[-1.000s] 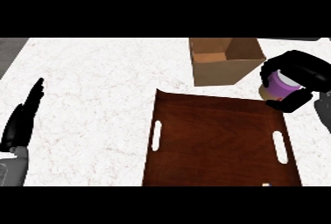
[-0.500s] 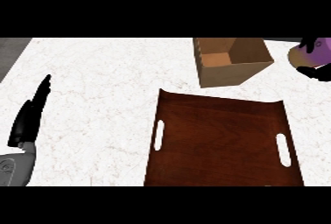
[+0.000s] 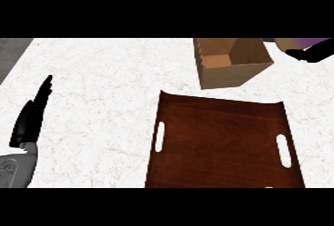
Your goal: Pick the can from the tray and place it in the cardboard box
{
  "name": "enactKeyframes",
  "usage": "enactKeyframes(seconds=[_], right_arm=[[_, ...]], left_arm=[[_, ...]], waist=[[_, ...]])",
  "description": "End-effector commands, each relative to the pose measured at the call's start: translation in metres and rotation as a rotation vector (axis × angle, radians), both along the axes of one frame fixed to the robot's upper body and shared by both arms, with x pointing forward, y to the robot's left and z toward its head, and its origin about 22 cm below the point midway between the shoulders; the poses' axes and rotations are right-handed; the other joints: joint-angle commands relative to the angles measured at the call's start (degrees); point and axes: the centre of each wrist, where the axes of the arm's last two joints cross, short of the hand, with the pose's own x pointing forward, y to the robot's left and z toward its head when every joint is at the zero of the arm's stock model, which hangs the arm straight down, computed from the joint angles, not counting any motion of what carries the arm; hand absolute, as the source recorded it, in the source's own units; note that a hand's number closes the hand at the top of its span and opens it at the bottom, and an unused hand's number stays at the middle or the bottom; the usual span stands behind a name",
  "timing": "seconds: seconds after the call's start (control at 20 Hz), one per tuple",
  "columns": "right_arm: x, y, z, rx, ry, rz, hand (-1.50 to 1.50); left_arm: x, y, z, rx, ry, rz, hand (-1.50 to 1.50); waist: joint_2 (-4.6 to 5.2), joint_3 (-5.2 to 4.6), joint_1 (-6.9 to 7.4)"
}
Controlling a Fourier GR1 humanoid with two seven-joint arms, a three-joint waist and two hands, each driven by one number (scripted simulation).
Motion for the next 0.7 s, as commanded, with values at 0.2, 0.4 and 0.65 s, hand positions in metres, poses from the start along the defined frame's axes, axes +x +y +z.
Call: enactKeyframes(seconds=[0.2,0.4,0.65], right_arm=[[0.034,0.088,0.016,0.078,0.185,0.197,1.5],[0.041,0.109,0.015,0.086,0.293,0.183,1.5],[0.046,0.166,0.005,0.095,0.349,0.221,1.5]], left_arm=[[0.003,0.006,0.006,-0.008,-0.003,0.024,0.0],[0.005,0.004,0.009,-0.001,0.006,0.02,0.0],[-0.013,-0.004,-0.008,-0.013,0.001,0.016,0.0]], waist=[[-0.53,-0.11,-1.2],[-0.38,-0.11,-1.22],[-0.67,-0.11,-1.33]])
